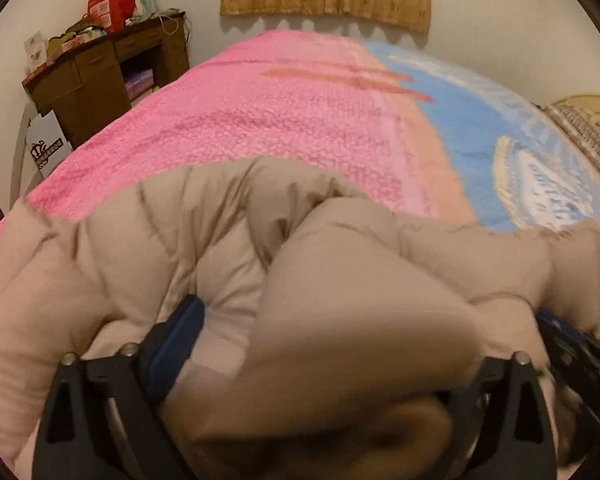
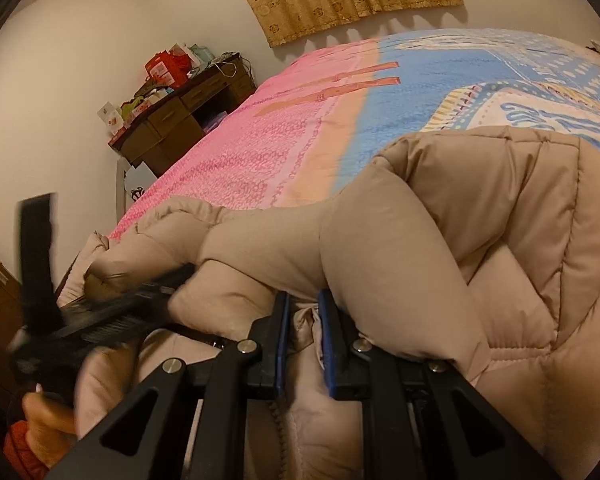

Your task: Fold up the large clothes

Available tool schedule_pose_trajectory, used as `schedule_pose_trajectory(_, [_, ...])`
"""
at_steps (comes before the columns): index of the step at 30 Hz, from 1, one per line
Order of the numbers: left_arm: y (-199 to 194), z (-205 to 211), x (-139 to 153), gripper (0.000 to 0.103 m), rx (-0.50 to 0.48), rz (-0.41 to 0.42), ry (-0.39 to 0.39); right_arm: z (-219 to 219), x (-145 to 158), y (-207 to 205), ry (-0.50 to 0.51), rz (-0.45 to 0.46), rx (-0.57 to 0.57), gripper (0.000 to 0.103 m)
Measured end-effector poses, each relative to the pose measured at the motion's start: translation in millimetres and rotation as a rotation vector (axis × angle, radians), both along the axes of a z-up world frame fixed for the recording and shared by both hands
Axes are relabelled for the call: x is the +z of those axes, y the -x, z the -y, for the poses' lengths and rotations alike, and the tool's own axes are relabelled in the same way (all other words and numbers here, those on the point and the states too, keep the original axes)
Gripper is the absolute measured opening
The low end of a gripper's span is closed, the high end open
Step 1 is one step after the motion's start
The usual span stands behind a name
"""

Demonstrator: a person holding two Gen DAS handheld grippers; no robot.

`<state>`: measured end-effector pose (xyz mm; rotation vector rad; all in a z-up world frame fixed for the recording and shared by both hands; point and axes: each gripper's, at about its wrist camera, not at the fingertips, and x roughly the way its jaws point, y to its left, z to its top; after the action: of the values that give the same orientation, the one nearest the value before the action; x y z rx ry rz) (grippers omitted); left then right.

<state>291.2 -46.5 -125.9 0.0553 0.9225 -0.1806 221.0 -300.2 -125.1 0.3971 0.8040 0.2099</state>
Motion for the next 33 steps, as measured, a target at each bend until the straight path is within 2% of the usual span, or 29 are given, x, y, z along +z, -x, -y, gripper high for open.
schedule_pose_trajectory(3, [-0.1,-2.5,-0.3,0.098,0.006,0.005,0.007,9.4,9.8,4.8,-0.047,-0.049,-0.014,0.014])
schedule_pose_trajectory(5, [0.7,-1.3,-0.9,0.098,0.014,0.008,-0.002,24.2,23.2,23.6,-0.061,-0.001,-0.063,0.014])
schedule_pose_trajectory(6, [4.9,-2.0,0.7,0.099,0.025,0.014,-0.008,39.8,18.7,34.6,-0.042,-0.023,-0.126,0.014])
schedule_pose_trajectory(8, [5.8,3.6,0.6,0.1,0.074,0.029,-0.046,61.0,-4.3,40.4,-0.161,-0.069,-0.13,0.0])
schedule_pose_trajectory(9, [7.6,7.9,0.9,0.102,0.102,0.048,-0.085,69.1,-12.7,40.9,-0.216,-0.069,-0.133,0.0])
schedule_pose_trajectory(12, [6.1,8.4,-1.6,0.103,0.128,0.05,-0.115,71.8,-19.5,36.3,-0.224,-0.036,-0.158,0.0])
schedule_pose_trajectory(17, [8.3,10.4,3.9,0.103,0.106,0.043,-0.142,77.8,-12.5,41.4,-0.265,-0.061,-0.155,0.0])
schedule_pose_trajectory(19, [10.0,5.9,14.5,0.1,0.054,0.019,-0.104,79.2,1.5,56.6,-0.28,-0.061,-0.177,0.003])
schedule_pose_trajectory(22, [19.2,-3.2,38.9,0.1,0.062,0.067,-0.091,78.6,34.8,82.5,-0.253,0.053,-0.18,0.003])
schedule_pose_trajectory(25, [31.8,-8.8,65.3,0.1,0.032,0.105,-0.088,64.2,56.7,84.4,-0.157,0.052,-0.144,0.003])
schedule_pose_trajectory(29, [47.6,-20.1,86.8,0.1,0.025,0.176,-0.115,36.9,70.1,74.3,-0.064,0.066,-0.099,0.003])
schedule_pose_trajectory(33, [39.8,-25.7,87.5,0.1,0.055,0.131,-0.085,27.6,66.2,50.1,-0.111,0.057,-0.109,0.003])
